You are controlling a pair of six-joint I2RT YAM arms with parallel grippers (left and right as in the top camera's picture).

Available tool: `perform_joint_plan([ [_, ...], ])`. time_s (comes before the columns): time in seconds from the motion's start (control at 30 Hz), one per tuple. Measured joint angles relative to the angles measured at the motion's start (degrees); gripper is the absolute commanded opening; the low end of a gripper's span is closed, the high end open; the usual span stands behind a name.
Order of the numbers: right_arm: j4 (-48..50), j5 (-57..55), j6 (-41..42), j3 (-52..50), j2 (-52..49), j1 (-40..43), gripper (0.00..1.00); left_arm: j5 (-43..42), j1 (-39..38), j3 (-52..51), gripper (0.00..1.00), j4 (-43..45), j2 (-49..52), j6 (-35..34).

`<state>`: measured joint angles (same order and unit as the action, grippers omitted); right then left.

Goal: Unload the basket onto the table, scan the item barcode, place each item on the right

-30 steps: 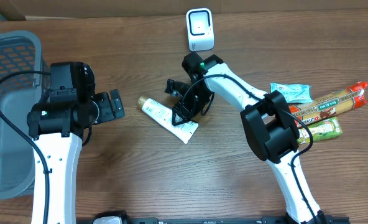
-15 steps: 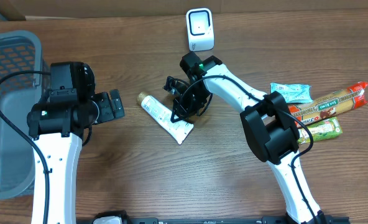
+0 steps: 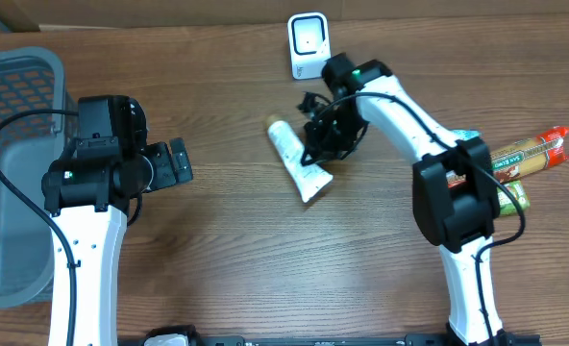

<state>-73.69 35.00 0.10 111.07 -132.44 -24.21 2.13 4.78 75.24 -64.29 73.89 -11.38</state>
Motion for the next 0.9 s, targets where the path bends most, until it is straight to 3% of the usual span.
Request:
perform_joint_plan([
  [0.1, 0.22, -2.23, 3.78, -1.18, 0.70, -0.33, 0.04, 0.00, 0.00, 0.00, 1.00, 0.00, 0.00, 0.00],
  [0.27, 9.14, -7.02, 10.88, -7.10, 1.25, -1.81, 0.06, 0.00, 0.00, 0.00, 1.00, 0.00, 0.00, 0.00],
  [0.47, 20.00, -6.69, 14.19, -14.56, 3.39, -1.75, 0.30, 0.00, 0.00, 0.00, 1.00, 0.00, 0.00, 0.00],
  [0.77, 23.61, -5.01, 13.55, -16.37, 3.54, -1.84, 0.55, 0.00, 0.00, 0.00, 0.99, -0.02, 0.00, 0.00],
  [0.87, 25.44, -5.03, 13.40, -16.37, 3.58, -2.45, 0.51, 0.00, 0.00, 0.00, 0.99, -0.02, 0.00, 0.00],
  [0.9, 26.08, -5.07, 13.38, -16.37, 3.58, -2.69, 0.32, 0.00, 0.00, 0.00, 0.99, 0.00, 0.00, 0.00],
])
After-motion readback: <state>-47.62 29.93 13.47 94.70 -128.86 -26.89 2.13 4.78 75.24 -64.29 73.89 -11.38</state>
